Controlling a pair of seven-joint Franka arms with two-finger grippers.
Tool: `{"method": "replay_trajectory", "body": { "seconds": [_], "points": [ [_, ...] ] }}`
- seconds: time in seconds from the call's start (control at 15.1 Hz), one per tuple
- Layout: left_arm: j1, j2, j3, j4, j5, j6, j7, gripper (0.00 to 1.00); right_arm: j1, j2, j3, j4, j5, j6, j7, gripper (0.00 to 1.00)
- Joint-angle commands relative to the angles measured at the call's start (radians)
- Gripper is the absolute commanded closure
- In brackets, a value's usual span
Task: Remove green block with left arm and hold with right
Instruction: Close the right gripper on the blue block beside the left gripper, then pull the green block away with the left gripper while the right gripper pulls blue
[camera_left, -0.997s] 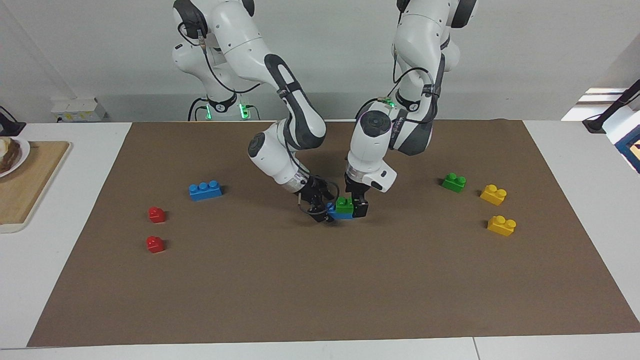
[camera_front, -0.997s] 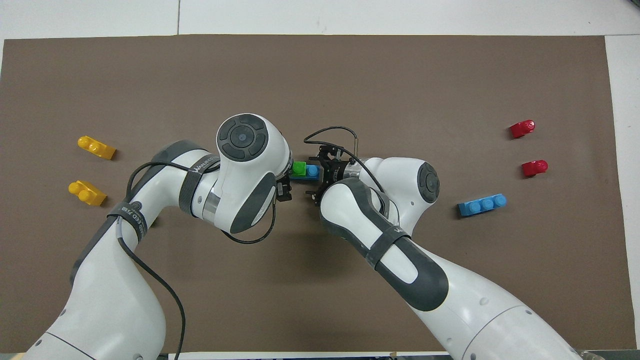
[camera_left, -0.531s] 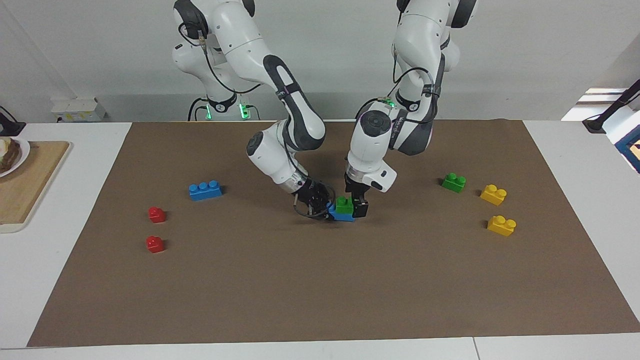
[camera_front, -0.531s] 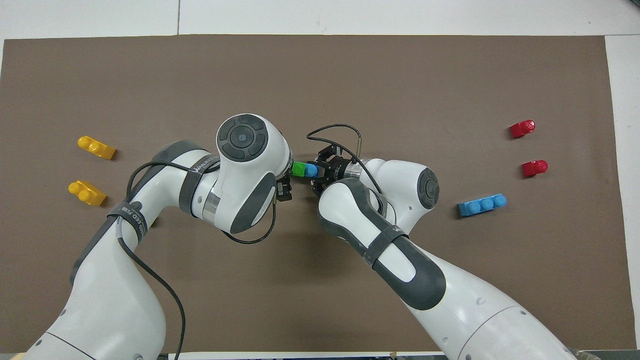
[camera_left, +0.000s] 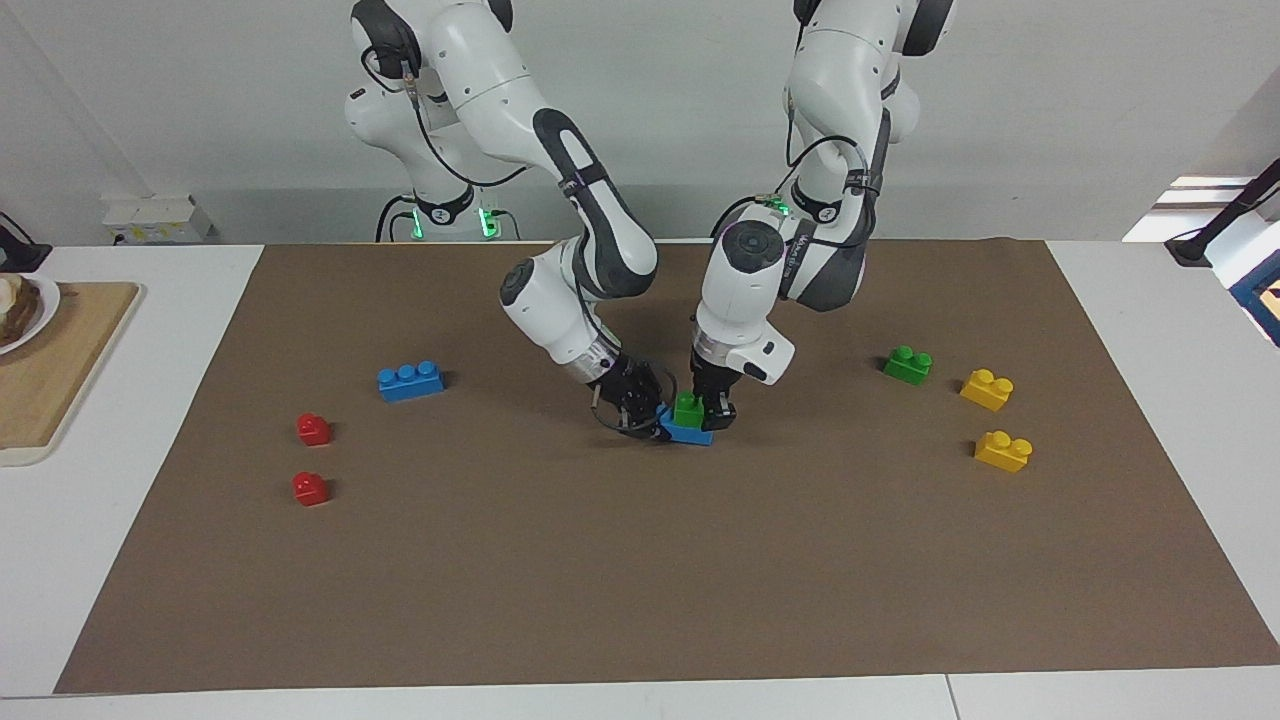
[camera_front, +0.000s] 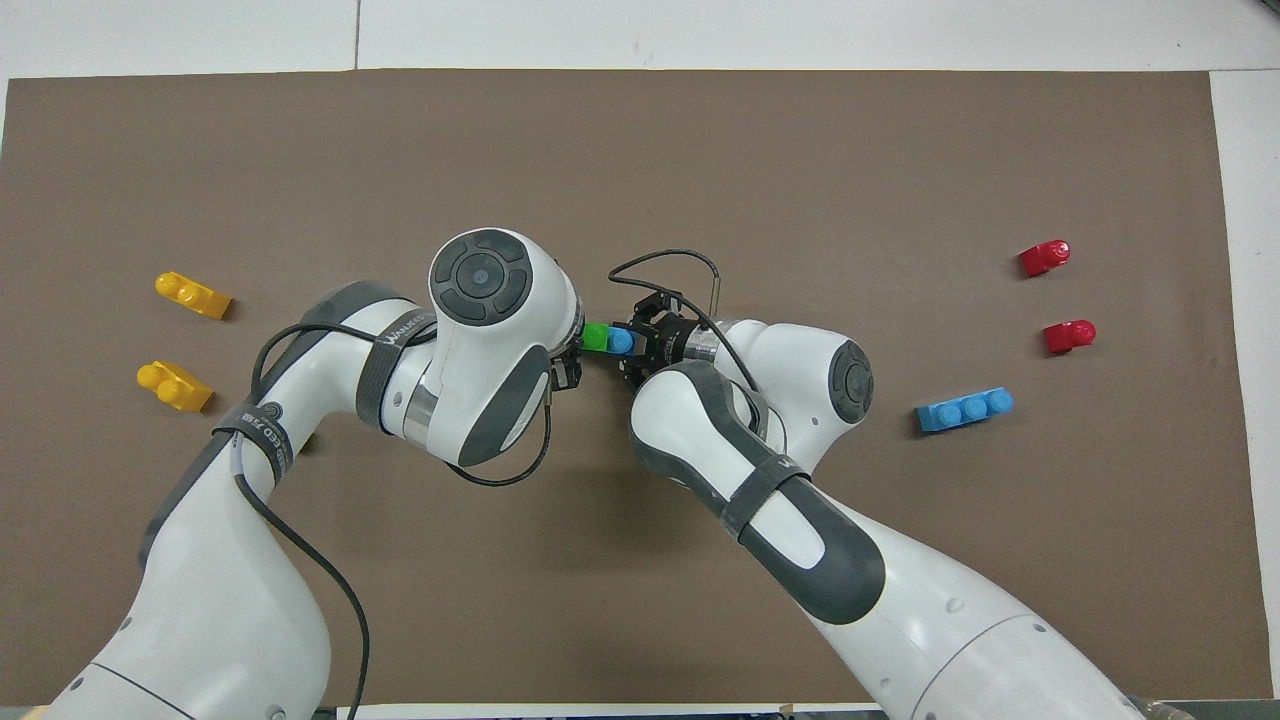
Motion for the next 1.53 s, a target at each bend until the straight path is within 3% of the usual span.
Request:
{"method": "replay_trajectory", "body": {
  "seconds": [0.0, 0.27, 0.66, 0.93, 1.13, 1.33, 1.46],
  "points": [
    [-0.011, -0.002, 0.013, -0.018, 0.028, 0.033, -0.014, 1.00, 0.007, 0.034, -0.001, 0.015, 0.028, 0.027, -0.021, 1.00],
    [-0.002, -0.029, 0.013, -0.015, 0.028, 0.006, -0.007, 1.00, -0.002, 0.034, 0.001, 0.018, 0.027, 0.026, -0.021, 1.00],
    [0.053, -0.204, 0.010, -0.015, 0.026, -0.189, 0.076, 1.00, 0.004, 0.034, -0.001, 0.019, 0.027, 0.027, -0.023, 1.00],
    [0.122, -0.238, 0.011, -0.015, 0.026, -0.266, 0.298, 1.00, -0.011, 0.032, -0.002, 0.050, 0.010, 0.004, -0.018, 1.00],
    [0.231, -0.246, 0.010, -0.031, 0.026, -0.295, 0.552, 1.00, -0.075, -0.005, -0.014, 0.074, -0.047, -0.115, -0.012, 1.00],
    [0.344, -0.263, 0.008, -0.076, 0.011, -0.272, 0.783, 1.00, -0.225, -0.083, -0.013, 0.082, -0.188, -0.299, -0.018, 1.00],
    [0.394, -0.264, 0.008, -0.113, 0.008, -0.237, 0.872, 1.00, -0.365, -0.094, -0.010, 0.123, -0.262, -0.457, -0.030, 1.00]
  ]
}}
